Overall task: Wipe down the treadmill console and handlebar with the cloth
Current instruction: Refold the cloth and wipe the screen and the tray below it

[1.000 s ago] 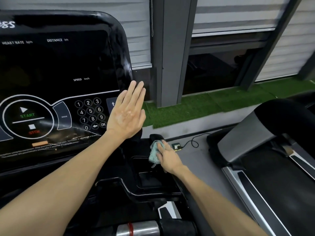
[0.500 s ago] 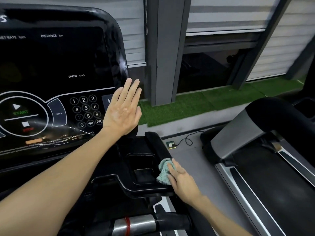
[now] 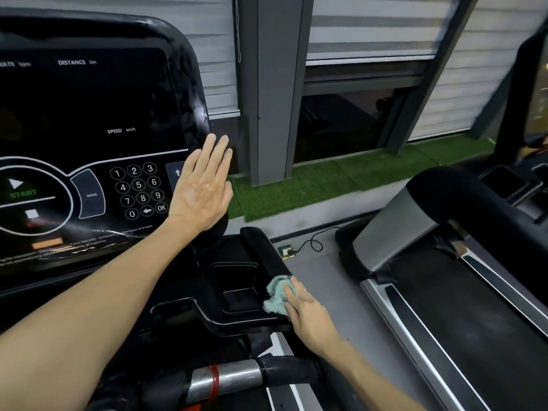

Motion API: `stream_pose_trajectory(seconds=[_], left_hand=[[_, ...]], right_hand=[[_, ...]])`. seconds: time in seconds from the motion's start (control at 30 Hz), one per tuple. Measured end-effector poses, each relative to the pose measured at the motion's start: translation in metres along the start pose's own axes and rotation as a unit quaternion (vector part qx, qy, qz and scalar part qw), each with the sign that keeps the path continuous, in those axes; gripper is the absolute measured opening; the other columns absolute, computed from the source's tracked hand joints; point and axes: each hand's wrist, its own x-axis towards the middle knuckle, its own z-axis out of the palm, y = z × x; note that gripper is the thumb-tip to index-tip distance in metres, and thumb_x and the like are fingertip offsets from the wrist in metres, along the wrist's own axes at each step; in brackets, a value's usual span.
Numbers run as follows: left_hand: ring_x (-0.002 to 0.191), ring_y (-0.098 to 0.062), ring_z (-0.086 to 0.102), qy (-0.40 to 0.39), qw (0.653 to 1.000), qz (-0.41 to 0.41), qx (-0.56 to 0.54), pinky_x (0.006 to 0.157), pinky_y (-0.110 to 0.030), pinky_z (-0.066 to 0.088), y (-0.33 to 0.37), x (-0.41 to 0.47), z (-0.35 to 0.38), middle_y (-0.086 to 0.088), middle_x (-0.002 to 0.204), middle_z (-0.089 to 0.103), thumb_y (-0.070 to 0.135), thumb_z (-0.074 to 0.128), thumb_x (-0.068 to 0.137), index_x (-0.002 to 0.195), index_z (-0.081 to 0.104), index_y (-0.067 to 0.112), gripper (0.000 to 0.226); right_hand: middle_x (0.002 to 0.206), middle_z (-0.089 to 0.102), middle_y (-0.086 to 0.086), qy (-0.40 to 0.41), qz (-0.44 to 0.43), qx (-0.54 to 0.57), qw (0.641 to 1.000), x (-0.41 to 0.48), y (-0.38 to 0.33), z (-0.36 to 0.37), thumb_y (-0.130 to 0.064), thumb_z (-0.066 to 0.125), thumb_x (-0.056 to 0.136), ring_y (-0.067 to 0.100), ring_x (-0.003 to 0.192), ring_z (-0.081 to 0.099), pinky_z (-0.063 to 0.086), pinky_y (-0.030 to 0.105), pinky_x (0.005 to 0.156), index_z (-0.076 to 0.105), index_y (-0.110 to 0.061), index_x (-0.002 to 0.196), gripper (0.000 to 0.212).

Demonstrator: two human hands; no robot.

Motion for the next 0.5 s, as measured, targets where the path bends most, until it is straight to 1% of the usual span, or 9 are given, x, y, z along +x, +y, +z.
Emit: stream_pose_trajectory(seconds=[0.07, 0.1, 0.13, 0.23, 0.33, 0.37, 0.43, 0.5], left_hand=[[0.151, -0.032, 0.007, -0.004, 1.0, 0.003, -0.003, 0.119, -0.045, 0.016, -0.001, 0.0, 0.0, -0.017, 0.163, 0.014, 0.028, 0.039, 0.1, 0.151, 0.026, 0.0, 0.06], [0.151, -0.033, 0.007, -0.004, 1.0, 0.006, -0.003, 0.119, -0.045, 0.016, -0.001, 0.0, 0.0, -0.017, 0.163, 0.014, 0.028, 0.038, 0.1, 0.151, 0.026, -0.001, 0.06], [0.151, -0.033, 0.007, -0.004, 1.0, 0.008, -0.002, 0.119, -0.045, 0.016, -0.001, 0.0, -0.001, -0.017, 0.163, 0.013, 0.028, 0.038, 0.1, 0.151, 0.026, -0.001, 0.06], [0.151, -0.033, 0.007, -0.007, 1.0, 0.007, -0.001, 0.119, -0.045, 0.017, -0.001, 0.0, -0.001, -0.018, 0.162, 0.014, 0.028, 0.039, 0.1, 0.151, 0.026, -0.001, 0.06], [0.151, -0.033, 0.007, -0.013, 1.0, 0.004, -0.01, 0.119, -0.045, 0.015, -0.001, 0.001, -0.002, -0.018, 0.162, 0.014, 0.027, 0.041, 0.099, 0.15, 0.027, -0.001, 0.061], [0.151, -0.033, 0.007, -0.012, 1.0, 0.004, -0.01, 0.119, -0.045, 0.015, 0.0, 0.001, -0.002, -0.018, 0.163, 0.013, 0.027, 0.041, 0.099, 0.151, 0.026, -0.002, 0.061], [0.151, -0.033, 0.006, -0.007, 1.0, -0.004, -0.016, 0.119, -0.045, 0.014, -0.001, 0.0, -0.003, -0.018, 0.163, 0.011, 0.026, 0.04, 0.099, 0.151, 0.023, -0.003, 0.062], [0.151, -0.032, 0.005, -0.003, 0.999, -0.015, -0.038, 0.12, -0.044, 0.014, 0.002, -0.001, -0.005, -0.018, 0.163, 0.007, 0.025, 0.039, 0.1, 0.152, 0.018, -0.004, 0.063]], right_hand=[[0.16, 0.015, -0.001, 0.02, 0.012, 0.007, 1.0, -0.027, 0.006, 0.0, -0.025, 0.032, 0.104, 0.018, 0.144, 0.028, 0.038, 0.031, 0.108, 0.033, -0.021, 0.148, 0.045], [0.16, 0.015, -0.003, 0.027, 0.013, 0.006, 1.0, -0.039, 0.009, 0.0, -0.025, 0.032, 0.104, 0.016, 0.143, 0.028, 0.039, 0.03, 0.106, 0.033, -0.022, 0.148, 0.045], [0.16, 0.013, -0.005, 0.026, 0.012, 0.002, 1.0, -0.05, 0.01, 0.002, -0.026, 0.032, 0.104, 0.015, 0.145, 0.025, 0.039, 0.03, 0.107, 0.032, -0.024, 0.149, 0.045], [0.161, 0.007, -0.004, 0.013, 0.015, -0.022, 1.0, -0.062, 0.008, 0.002, -0.029, 0.03, 0.105, 0.014, 0.147, 0.015, 0.028, 0.026, 0.113, 0.026, -0.023, 0.151, 0.047], [0.162, 0.007, 0.003, 0.004, 0.034, -0.037, 0.999, -0.037, -0.004, -0.004, -0.029, 0.027, 0.105, 0.019, 0.147, 0.017, 0.021, 0.028, 0.116, 0.022, -0.019, 0.152, 0.048], [0.162, 0.008, 0.006, 0.004, 0.041, -0.04, 0.998, -0.024, -0.007, -0.004, -0.029, 0.026, 0.105, 0.023, 0.146, 0.02, 0.021, 0.029, 0.116, 0.023, -0.018, 0.151, 0.047], [0.161, 0.009, 0.009, 0.005, 0.056, -0.038, 0.998, 0.001, -0.012, -0.001, -0.029, 0.025, 0.105, 0.03, 0.142, 0.028, 0.028, 0.035, 0.113, 0.024, -0.017, 0.15, 0.046], [0.161, 0.011, 0.01, 0.006, 0.06, -0.035, 0.998, 0.012, -0.013, 0.001, -0.03, 0.025, 0.105, 0.034, 0.138, 0.033, 0.032, 0.038, 0.11, 0.027, -0.017, 0.148, 0.044]])
